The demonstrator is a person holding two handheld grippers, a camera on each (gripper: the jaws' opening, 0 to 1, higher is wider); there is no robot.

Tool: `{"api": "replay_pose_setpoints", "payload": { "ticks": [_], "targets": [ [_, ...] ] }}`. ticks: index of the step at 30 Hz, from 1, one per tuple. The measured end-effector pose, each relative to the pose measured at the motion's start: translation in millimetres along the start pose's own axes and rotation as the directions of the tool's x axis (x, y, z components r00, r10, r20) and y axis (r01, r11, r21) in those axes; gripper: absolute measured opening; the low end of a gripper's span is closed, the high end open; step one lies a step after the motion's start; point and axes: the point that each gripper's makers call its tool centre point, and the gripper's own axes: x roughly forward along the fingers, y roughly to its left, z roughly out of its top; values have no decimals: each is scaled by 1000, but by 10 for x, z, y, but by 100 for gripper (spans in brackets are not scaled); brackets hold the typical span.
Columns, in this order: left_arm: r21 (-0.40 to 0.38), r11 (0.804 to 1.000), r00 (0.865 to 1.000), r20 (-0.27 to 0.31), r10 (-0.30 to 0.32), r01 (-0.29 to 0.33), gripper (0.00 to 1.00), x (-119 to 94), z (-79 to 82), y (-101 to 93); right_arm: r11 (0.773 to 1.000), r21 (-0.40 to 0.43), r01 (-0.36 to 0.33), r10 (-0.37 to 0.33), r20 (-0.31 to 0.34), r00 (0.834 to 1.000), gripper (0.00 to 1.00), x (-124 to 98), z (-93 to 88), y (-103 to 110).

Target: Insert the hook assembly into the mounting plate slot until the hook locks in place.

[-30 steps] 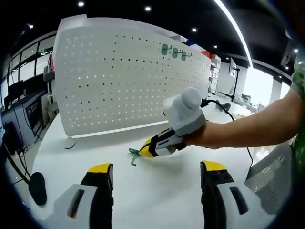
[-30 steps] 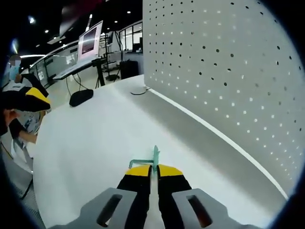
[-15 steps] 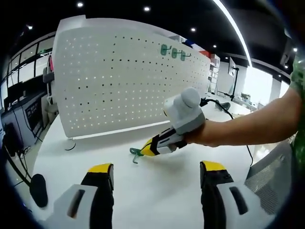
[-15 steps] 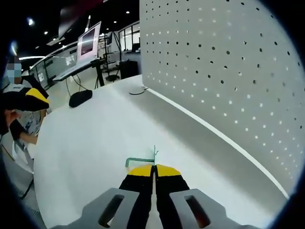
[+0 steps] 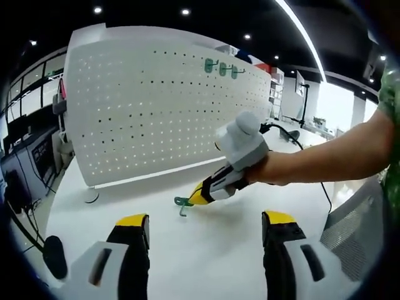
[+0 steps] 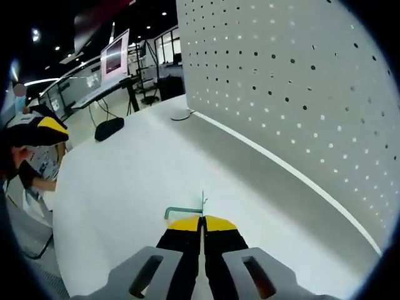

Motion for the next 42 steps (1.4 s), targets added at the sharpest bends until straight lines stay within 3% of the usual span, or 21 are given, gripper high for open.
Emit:
{"api": "replay_pose_setpoints", "payload": {
  "ticks": [6, 10, 21, 32, 37, 42],
  "targets": [
    [25, 1000, 1000, 1, -7, 7, 75, -15, 38, -25, 1000, 16, -23, 23, -8, 1000, 0, -140, 4, -3],
    [43, 999, 1000, 3, -20, 20, 74, -22, 74, -72, 995, 88, -49, 49, 7, 999, 0, -233, 29, -12],
    [93, 995, 999, 19, -35, 33, 73, -55, 195, -191, 978, 173, -113, 106, 51, 993, 0, -596, 137, 38],
    [167, 984, 998, 27, -63, 57, 66, -75, 310, -342, 979, 146, -144, 136, 58, 989, 0, -935, 178, 189],
    [236, 969, 997, 11, -76, 72, 59, -48, 285, -418, 978, 139, -153, 146, 60, 987, 0, -1063, 190, 245],
    [247, 966, 997, -5, -83, 81, 59, -31, 247, -473, 979, 124, -161, 156, 50, 987, 0, -1175, 178, 312]
  ]
}}
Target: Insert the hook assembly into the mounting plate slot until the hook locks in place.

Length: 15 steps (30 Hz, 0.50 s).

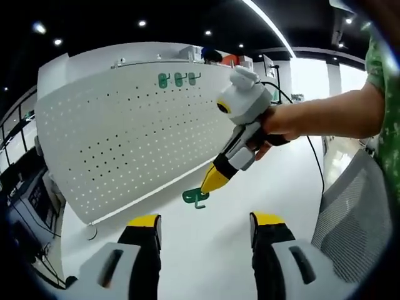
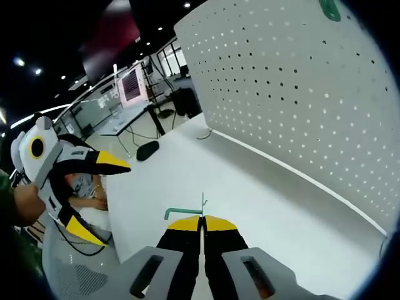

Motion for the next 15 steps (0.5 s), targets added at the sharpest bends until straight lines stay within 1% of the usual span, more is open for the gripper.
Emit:
{"api": "replay_pose_setpoints", "payload": {
  "ticks": [9, 11, 15],
  "targets": [
    [48, 999, 1000, -9, -19, 19, 53, 1, 6, -124, 1000, -5, -20, 20, -18, 1000, 0, -152, -17, 120],
    [65, 998, 1000, -9, -22, 23, 49, 5, 6, -144, 999, -5, -33, 33, -20, 999, 0, -174, -17, 166],
    [121, 992, 1000, -3, -29, 29, 41, 1, 28, -201, 999, -16, -45, 44, -37, 998, 0, -213, -44, 249]
  ]
}}
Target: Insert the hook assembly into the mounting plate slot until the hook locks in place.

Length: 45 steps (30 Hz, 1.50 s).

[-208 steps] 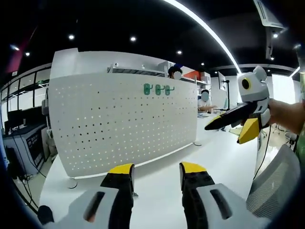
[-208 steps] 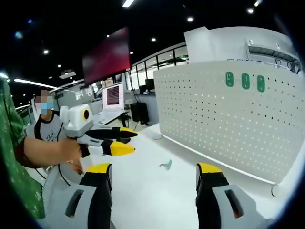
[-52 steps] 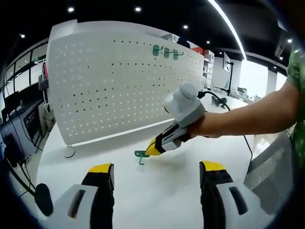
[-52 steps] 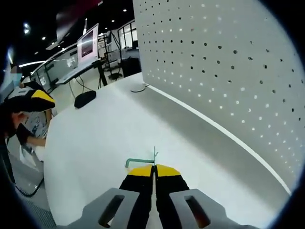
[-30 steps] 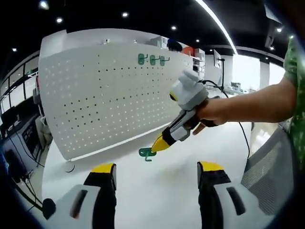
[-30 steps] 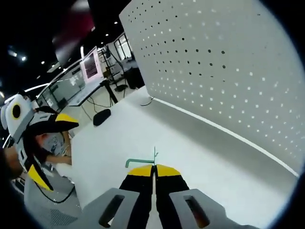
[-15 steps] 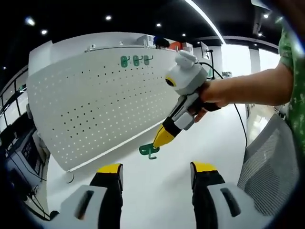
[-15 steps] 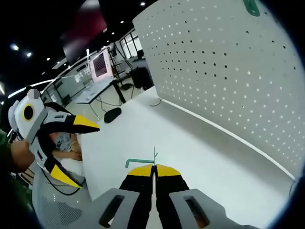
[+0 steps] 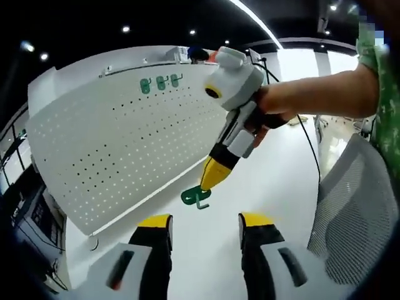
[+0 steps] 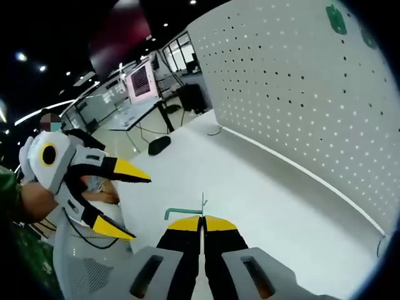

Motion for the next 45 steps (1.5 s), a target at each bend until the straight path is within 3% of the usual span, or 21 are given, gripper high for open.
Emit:
{"api": "replay_pose_setpoints", "payload": {
  "ticks": [7, 23, 45],
  "targets": [
    [63, 998, 1000, 2, -13, 13, 32, 20, 11, -73, 1000, -14, -19, 19, -20, 1000, 0, -10, -37, 109],
    [128, 991, 999, -6, -32, 32, 21, 35, -22, -129, 998, 0, -60, 60, -65, 996, 0, -15, -83, 233],
    [194, 978, 997, -17, -72, 74, 8, 84, -26, -224, 995, 52, -87, 92, -112, 989, 0, -15, -159, 258]
  ]
}}
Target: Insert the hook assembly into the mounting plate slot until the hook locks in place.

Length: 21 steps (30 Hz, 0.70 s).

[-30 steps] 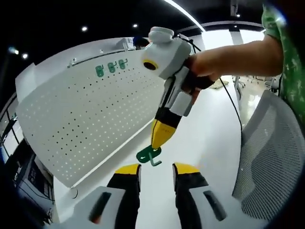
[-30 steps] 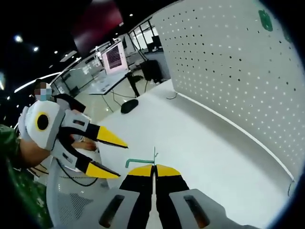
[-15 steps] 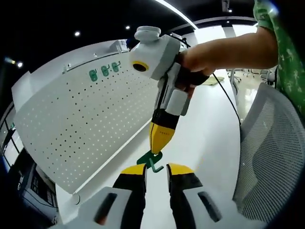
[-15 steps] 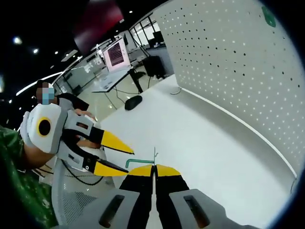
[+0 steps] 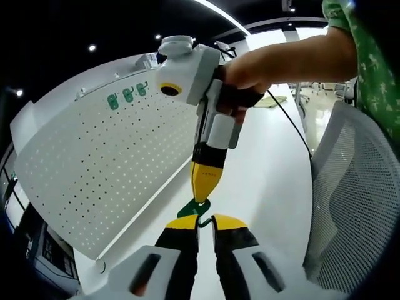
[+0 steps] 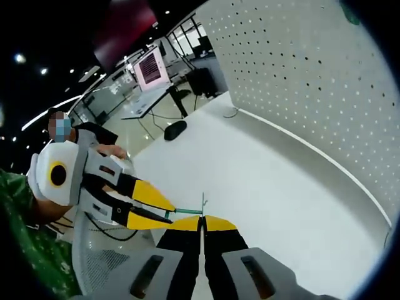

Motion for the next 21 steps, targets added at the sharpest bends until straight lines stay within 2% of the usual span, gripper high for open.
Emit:
{"api": "replay_pose_setpoints", "payload": {
  "ticks": [16, 21],
  "targets": [
    [1, 999, 999, 8, -51, 51, 3, 41, 32, -112, 999, 34, -8, 8, -18, 1000, 0, 6, -38, -13],
    [-15, 999, 999, 5, -43, 43, 2, 43, 40, -102, 999, 45, -6, 6, -12, 1000, 0, 10, -32, -16]
  ]
}}
